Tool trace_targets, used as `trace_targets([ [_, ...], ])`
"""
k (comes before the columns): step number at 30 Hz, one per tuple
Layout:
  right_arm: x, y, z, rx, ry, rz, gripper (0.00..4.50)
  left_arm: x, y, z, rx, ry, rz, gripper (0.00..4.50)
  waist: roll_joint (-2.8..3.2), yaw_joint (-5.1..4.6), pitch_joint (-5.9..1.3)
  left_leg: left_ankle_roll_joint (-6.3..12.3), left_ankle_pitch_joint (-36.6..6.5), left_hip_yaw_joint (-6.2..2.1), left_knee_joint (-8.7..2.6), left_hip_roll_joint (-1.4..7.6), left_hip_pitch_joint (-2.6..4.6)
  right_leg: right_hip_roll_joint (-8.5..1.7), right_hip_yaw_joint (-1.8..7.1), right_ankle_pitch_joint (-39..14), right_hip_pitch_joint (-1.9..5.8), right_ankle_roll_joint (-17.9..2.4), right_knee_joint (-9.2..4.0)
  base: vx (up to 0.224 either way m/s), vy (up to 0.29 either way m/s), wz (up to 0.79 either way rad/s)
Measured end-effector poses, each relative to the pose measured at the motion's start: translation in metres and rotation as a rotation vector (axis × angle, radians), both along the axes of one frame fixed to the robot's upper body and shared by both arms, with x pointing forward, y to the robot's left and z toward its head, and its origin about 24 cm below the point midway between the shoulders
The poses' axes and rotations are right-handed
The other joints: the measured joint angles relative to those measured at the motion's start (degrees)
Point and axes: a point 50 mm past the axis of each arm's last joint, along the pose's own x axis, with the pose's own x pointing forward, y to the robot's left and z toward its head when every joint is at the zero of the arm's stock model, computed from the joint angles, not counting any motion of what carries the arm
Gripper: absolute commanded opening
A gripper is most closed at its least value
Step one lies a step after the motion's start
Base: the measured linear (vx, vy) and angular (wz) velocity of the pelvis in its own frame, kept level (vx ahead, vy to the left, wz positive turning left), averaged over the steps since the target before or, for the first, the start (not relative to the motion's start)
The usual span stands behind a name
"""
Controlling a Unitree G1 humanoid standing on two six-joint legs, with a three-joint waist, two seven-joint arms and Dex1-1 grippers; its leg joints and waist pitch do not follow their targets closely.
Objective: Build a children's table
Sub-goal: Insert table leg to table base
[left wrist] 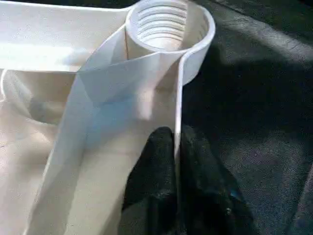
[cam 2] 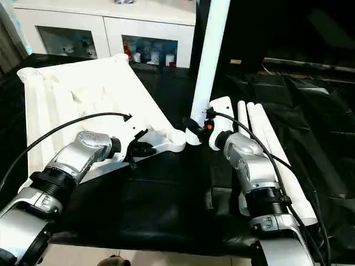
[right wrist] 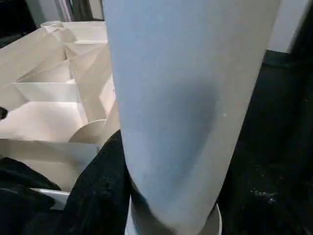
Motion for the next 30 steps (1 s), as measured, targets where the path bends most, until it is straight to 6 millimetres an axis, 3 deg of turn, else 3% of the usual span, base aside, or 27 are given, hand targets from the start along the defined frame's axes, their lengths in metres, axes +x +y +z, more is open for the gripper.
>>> trace_targets([
  [8, -0.015, 0.005, -0.002, 0.019, 0.048, 0.179, 1.91, -0.009, 0.013, 0.001, 0.002, -0.001, -0.100, 0.00, 0.03, 0.00, 0.01, 0.03, 0.0, 0.00, -0.07, 0.00, -0.06, 0.00, -0.01, 0.0, -0.05, 0.0, -0.10, 0.000, 0.000, 0.00],
  [13, -0.025, 0.007, -0.001, -0.001, 0.064, 0.292, 1.90, -0.033, 0.025, 0.002, 0.020, 0.012, -0.255, 0.00, 0.12, 0.38, 0.05, 0.02, 0.0, 0.00, -0.07, 0.01, -0.04, -0.01, -0.02, -0.1, 0.00, 0.0, -0.10, 0.000, 0.000, 0.00],
  [17, -0.027, 0.011, -0.002, 0.014, 0.073, 0.308, 1.90, -0.038, 0.020, 0.000, 0.019, 0.026, -0.288, 0.00, 0.19, 0.79, 0.10, 0.01, 0.0, 0.10, -0.04, 0.01, 0.04, -0.09, -0.02, 0.0, 0.17, -0.1, -0.10, 0.000, 0.000, 0.00],
  [30, -0.032, 0.022, -0.003, -0.009, 0.106, 0.399, 1.90, -0.042, 0.015, -0.003, 0.009, 0.033, -0.275, 0.00, 0.17, 0.19, 0.10, -0.01, 0.0, 0.07, -0.13, 0.01, 0.33, -0.08, -0.03, 0.0, 0.40, 0.0, -0.11, 0.000, 0.000, 0.00],
])
